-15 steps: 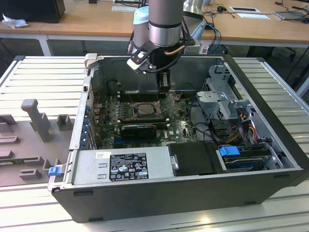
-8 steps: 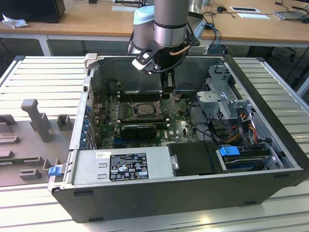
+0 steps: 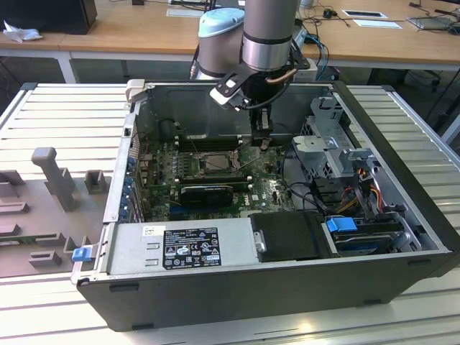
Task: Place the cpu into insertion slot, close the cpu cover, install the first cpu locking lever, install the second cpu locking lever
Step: 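Close the cpu cover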
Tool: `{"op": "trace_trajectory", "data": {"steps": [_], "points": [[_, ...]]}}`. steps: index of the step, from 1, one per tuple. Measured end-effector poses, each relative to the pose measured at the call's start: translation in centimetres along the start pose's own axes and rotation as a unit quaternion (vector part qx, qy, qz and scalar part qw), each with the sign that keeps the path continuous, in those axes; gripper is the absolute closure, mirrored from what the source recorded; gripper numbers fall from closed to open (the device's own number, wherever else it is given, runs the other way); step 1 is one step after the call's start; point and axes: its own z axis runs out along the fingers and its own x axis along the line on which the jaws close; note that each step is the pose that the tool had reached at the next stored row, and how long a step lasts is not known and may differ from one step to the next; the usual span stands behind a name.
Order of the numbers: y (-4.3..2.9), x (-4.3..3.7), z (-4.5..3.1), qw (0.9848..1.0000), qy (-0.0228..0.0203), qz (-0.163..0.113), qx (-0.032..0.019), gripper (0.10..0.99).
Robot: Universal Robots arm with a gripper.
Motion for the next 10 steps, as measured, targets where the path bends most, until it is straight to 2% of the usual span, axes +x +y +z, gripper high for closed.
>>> {"op": "trace_trajectory", "data": {"steps": [7,10], "points": [[1.03,0.04,0.09,1.0000,-0.0001,-0.002,0.0000,0.980],[2.14,0.10,0.32,1.0000,-0.0001,-0.003,0.0009,0.980]]}}
